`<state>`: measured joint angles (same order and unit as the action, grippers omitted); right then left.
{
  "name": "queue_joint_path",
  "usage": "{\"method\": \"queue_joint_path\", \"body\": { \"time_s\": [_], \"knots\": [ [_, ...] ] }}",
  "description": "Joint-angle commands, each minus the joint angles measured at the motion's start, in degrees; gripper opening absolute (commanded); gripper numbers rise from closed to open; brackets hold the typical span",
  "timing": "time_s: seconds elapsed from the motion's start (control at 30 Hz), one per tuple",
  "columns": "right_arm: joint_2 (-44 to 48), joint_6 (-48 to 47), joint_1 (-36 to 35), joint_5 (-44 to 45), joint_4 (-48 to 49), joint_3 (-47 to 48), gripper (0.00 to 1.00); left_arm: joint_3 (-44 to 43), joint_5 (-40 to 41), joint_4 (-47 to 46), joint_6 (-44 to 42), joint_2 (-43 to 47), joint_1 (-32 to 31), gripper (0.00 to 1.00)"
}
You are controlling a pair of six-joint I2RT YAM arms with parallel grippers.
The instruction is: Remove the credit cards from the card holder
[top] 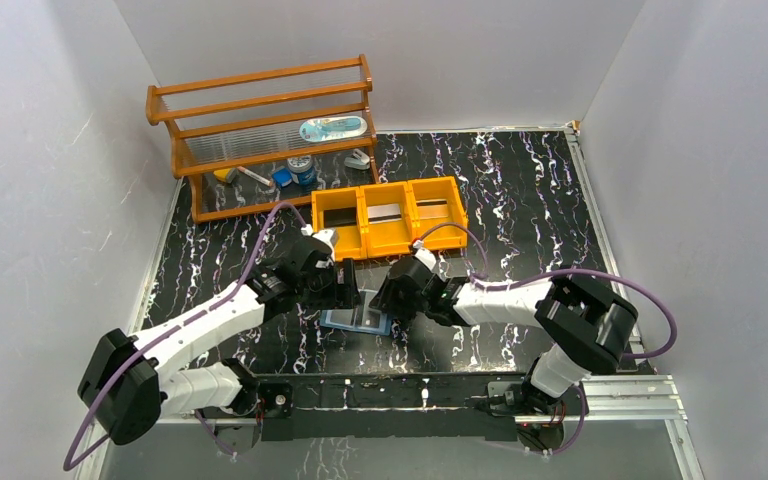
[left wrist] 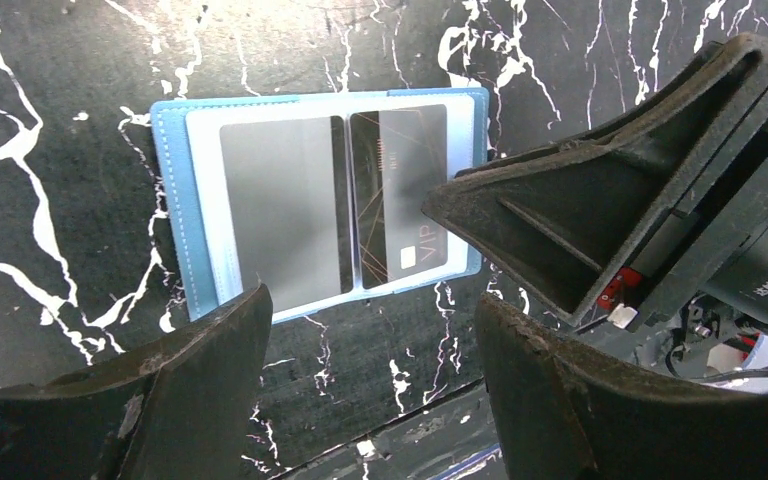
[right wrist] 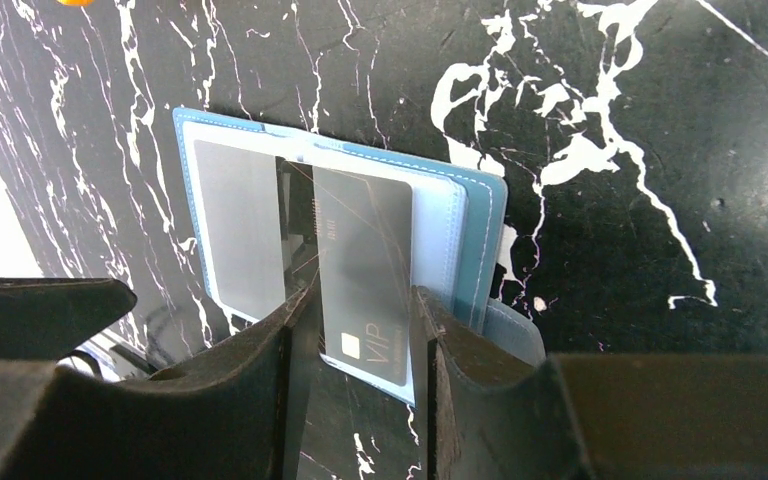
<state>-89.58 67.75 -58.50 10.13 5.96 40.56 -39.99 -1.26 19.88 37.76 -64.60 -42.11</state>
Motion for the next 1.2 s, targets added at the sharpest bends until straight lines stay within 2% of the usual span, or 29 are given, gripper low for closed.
{"method": "queue_joint_path", "body": {
  "time_s": [0.0,0.4,0.63,0.8,0.93,1.03,1.17],
  "knots": [
    [-1.07,2.19,0.37,3.3,-3.02,-3.06,0.47,-0.59,-3.41,-1.44,-1.21,-1.15,0.2,0.73],
    [-2.5,3.32,1.74,0.65,1.28,-6.99,0.47,-3.14,-5.78,-7.04,-0.28,-11.76,0.18,0.72],
    [-1.79,4.18,2.14,0.61,1.7,-8.36,0.46,-4.42,-5.53,-6.81,-0.13,-16.34,1.47,0.69],
    [-0.84,4.67,2.42,0.49,3.03,-9.27,0.46,-3.66,-12.02,-13.51,2.55,-20.42,1.68,0.6],
    [-0.35,4.6,2.49,0.66,2.97,-9.95,0.47,-2.03,-9.9,-13.57,4.24,-19.75,1.68,0.54],
    [-0.46,3.84,3.21,-1.25,6.5,-11.14,0.47,2.21,-8.77,-16.95,6.52,-16.93,1.68,0.52],
    [-1.56,3.62,3.99,-3.45,7.9,-11.31,0.47,6.12,-11.37,-20.23,8.74,-16.69,1.68,0.46]
  ]
}}
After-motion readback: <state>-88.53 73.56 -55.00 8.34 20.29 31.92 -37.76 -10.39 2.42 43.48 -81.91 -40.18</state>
